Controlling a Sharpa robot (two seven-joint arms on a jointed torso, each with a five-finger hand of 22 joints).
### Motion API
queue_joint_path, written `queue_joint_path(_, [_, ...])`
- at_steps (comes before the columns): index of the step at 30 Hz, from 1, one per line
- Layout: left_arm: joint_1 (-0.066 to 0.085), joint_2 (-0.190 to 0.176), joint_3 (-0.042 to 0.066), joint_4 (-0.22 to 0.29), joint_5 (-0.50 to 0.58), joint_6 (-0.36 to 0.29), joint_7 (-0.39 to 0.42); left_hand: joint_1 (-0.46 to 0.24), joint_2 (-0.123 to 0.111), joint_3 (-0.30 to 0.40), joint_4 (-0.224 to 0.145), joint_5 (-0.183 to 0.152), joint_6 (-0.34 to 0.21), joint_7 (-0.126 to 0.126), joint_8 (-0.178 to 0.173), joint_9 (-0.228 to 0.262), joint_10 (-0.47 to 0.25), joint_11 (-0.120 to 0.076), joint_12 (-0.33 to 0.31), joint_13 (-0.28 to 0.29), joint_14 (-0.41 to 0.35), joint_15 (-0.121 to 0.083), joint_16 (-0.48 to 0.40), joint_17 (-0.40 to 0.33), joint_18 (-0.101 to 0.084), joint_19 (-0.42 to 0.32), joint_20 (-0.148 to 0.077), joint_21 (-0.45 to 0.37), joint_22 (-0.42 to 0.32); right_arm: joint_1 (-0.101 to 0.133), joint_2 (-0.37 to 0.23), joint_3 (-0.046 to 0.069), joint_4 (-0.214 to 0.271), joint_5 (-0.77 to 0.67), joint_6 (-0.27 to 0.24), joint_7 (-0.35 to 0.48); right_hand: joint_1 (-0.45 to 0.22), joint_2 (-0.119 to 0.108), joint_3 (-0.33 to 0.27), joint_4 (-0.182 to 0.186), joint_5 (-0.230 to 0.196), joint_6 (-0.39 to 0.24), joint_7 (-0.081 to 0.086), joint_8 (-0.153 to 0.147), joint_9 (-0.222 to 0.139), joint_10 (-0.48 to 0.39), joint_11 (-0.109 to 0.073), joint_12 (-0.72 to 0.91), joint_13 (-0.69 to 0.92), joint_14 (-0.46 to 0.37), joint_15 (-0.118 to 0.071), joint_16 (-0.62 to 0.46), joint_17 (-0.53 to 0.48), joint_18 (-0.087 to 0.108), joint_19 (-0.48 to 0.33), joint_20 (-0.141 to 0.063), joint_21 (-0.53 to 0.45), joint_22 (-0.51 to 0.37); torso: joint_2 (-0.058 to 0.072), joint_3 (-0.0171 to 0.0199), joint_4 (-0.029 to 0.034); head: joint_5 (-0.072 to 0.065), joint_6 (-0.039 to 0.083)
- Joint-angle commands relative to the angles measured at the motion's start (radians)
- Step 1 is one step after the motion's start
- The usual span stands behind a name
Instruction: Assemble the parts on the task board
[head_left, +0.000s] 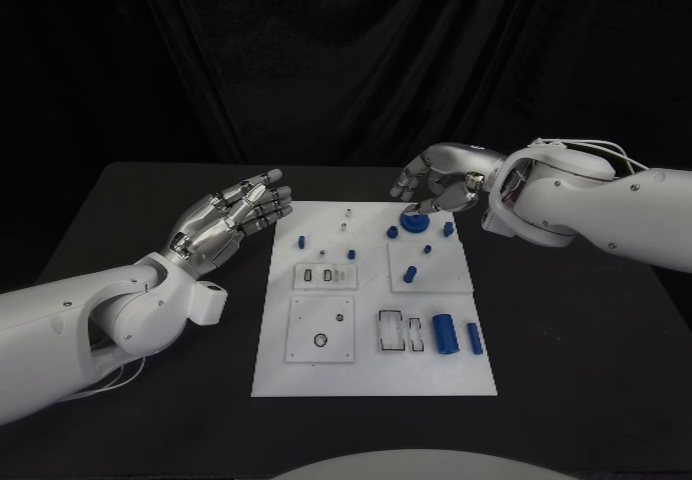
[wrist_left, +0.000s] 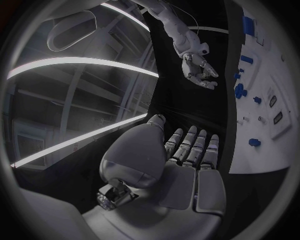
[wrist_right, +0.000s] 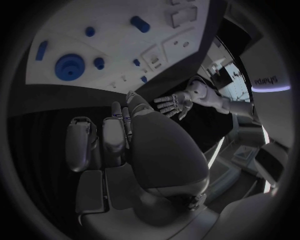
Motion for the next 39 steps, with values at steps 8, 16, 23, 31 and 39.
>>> queue_joint_path(8, [0.002, -0.029, 0.002, 0.04, 0.036, -0.001, 0.234, 0.013, 0.004, 0.011, -0.003, 0.008, 0.006, 0.004, 0.003, 0.001, -0.007, 0.001, 0.006, -0.001, 0.005, 0.003, 0.007, 0.001, -0.022, 0.005, 0.001, 0.003, 0.0, 0.001, 0.001, 0.0, 0.022, -0.479, -0.083, -0.208, -0.03, -0.039, 0.006, 0.028, -0.044, 0.008, 0.023, -0.044, 0.002, 0.01, -0.006, -0.045, 0.004, 0.025, -0.01, -0.012, 0.008, -0.004, 0.011, -0.017, -0.012, -0.006, 0.041, -0.0054, 0.0174, -0.031, 0.021])
queue_joint_path(16, [0.002, -0.04, 0.002, 0.052, 0.047, 0.011, 0.232, 0.015, 0.004, 0.016, -0.006, 0.014, 0.011, 0.008, 0.003, 0.001, -0.014, 0.002, 0.006, -0.002, 0.001, 0.003, 0.007, 0.0, -0.024, 0.0, 0.001, -0.001, -0.002, -0.012, -0.005, 0.0, 0.035, -0.527, -0.085, -0.236, -0.081, -0.06, -0.013, 0.047, -0.099, -0.013, 0.018, -0.085, 0.0, 0.008, -0.008, -0.061, 0.009, 0.034, -0.014, -0.022, 0.009, -0.004, 0.018, -0.021, -0.018, -0.006, 0.073, -0.0188, 0.0406, -0.058, 0.047])
queue_joint_path(23, [0.002, -0.041, 0.002, 0.057, 0.048, 0.017, 0.233, 0.016, 0.005, 0.018, -0.006, 0.015, 0.014, 0.01, 0.004, 0.002, -0.015, 0.003, 0.006, -0.002, 0.001, 0.003, 0.007, 0.001, -0.024, 0.001, 0.001, 0.0, -0.002, -0.033, -0.009, 0.0, 0.04, -0.533, -0.08, -0.246, -0.075, -0.055, 0.002, 0.03, -0.033, -0.008, -0.01, -0.109, 0.005, 0.017, -0.004, -0.078, 0.011, 0.038, -0.011, -0.033, 0.009, -0.004, 0.021, -0.019, -0.024, -0.008, 0.086, -0.0239, 0.0432, -0.072, 0.057])
queue_joint_path(31, [0.002, -0.044, 0.002, 0.065, 0.049, 0.022, 0.232, 0.016, 0.006, 0.02, -0.007, 0.016, 0.015, 0.012, 0.004, 0.002, -0.018, 0.003, 0.006, -0.002, 0.0, 0.004, 0.008, 0.001, -0.024, 0.001, 0.001, -0.001, -0.002, -0.058, -0.018, 0.0, 0.055, -0.517, -0.088, -0.246, -0.08, -0.057, 0.001, 0.03, -0.032, -0.005, -0.008, -0.111, 0.007, 0.025, -0.002, -0.078, 0.012, 0.04, -0.007, -0.031, 0.017, -0.004, 0.02, -0.017, -0.027, -0.01, 0.088, -0.0236, 0.044, -0.075, 0.058])
queue_joint_path(39, [0.002, -0.045, 0.002, 0.068, 0.049, 0.027, 0.229, 0.017, 0.007, 0.023, -0.007, 0.017, 0.022, 0.017, 0.005, 0.003, -0.021, 0.003, 0.007, -0.002, 0.0, 0.005, 0.01, 0.001, -0.025, 0.0, 0.001, -0.002, -0.003, -0.066, -0.032, 0.0, 0.075, -0.512, -0.094, -0.239, -0.075, -0.058, 0.01, 0.021, 0.001, 0.001, -0.007, -0.119, 0.011, 0.037, 0.001, -0.087, 0.012, 0.04, -0.001, -0.034, 0.017, -0.003, 0.019, -0.011, -0.031, -0.012, 0.088, -0.0244, 0.0411, -0.064, 0.049])
